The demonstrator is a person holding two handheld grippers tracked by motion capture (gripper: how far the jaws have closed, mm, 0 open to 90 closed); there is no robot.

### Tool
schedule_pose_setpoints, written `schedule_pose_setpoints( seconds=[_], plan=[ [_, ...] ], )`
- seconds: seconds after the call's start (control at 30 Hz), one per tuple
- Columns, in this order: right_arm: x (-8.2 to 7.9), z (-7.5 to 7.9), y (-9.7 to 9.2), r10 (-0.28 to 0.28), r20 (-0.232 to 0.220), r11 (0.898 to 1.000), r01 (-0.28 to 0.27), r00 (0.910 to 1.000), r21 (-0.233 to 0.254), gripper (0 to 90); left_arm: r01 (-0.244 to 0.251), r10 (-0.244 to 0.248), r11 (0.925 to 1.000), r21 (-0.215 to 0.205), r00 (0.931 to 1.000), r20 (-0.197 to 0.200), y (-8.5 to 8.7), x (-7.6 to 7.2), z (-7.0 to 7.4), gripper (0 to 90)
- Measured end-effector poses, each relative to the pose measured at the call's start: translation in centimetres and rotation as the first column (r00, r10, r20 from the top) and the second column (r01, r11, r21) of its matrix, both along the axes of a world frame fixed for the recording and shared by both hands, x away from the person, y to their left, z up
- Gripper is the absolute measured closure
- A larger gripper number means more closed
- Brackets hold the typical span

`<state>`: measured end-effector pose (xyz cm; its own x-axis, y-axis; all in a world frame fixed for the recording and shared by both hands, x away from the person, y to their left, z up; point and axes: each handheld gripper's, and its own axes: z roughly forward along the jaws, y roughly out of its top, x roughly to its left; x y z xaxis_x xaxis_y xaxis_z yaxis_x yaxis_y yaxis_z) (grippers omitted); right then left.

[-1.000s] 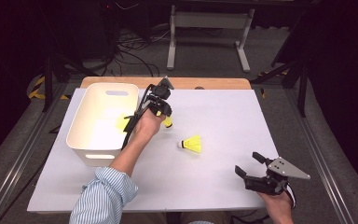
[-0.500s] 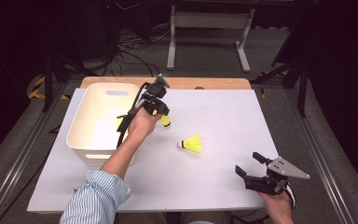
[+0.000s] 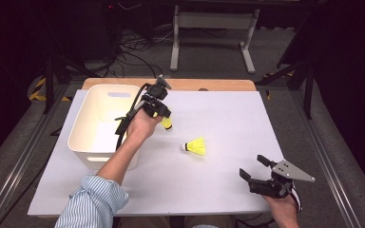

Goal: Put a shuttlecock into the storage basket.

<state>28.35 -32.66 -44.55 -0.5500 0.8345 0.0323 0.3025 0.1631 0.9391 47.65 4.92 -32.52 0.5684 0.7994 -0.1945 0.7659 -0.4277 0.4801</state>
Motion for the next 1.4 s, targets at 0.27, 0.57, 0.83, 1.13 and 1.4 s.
schedule_pose_setpoints(
  seconds=[0.27,0.57,0.83,1.13,1.4],
  plan=[
    [0.0,0.0,-0.1,-0.002,-0.001,1.000,0.002,1.0000,0.001,12.2,0.018,-0.018,0.9997,-0.015,0.9998,0.004,0.3,-0.4,0.5,90.0],
    [0.0,0.0,-0.1,-0.001,0.002,1.000,0.001,1.0000,0.003,12.2,0.034,-0.033,0.9992,-0.023,0.9993,0.019,0.6,-0.9,1.6,90.0],
    [0.0,0.0,-0.1,-0.001,0.001,1.000,0.001,1.0000,0.005,12.2,0.039,-0.039,0.9990,-0.021,0.9989,0.025,0.9,-1.3,2.1,90.0],
    [0.0,0.0,-0.1,0.000,0.000,1.000,0.000,1.0000,0.003,12.2,0.039,-0.039,0.9989,-0.024,0.9989,0.025,1.4,-1.4,2.4,90.0],
    [0.0,0.0,0.0,0.000,0.002,1.000,0.000,1.0000,0.001,12.3,0.043,-0.043,0.9987,-0.027,0.9987,0.029,1.7,-1.6,2.8,90.0]
  ],
)
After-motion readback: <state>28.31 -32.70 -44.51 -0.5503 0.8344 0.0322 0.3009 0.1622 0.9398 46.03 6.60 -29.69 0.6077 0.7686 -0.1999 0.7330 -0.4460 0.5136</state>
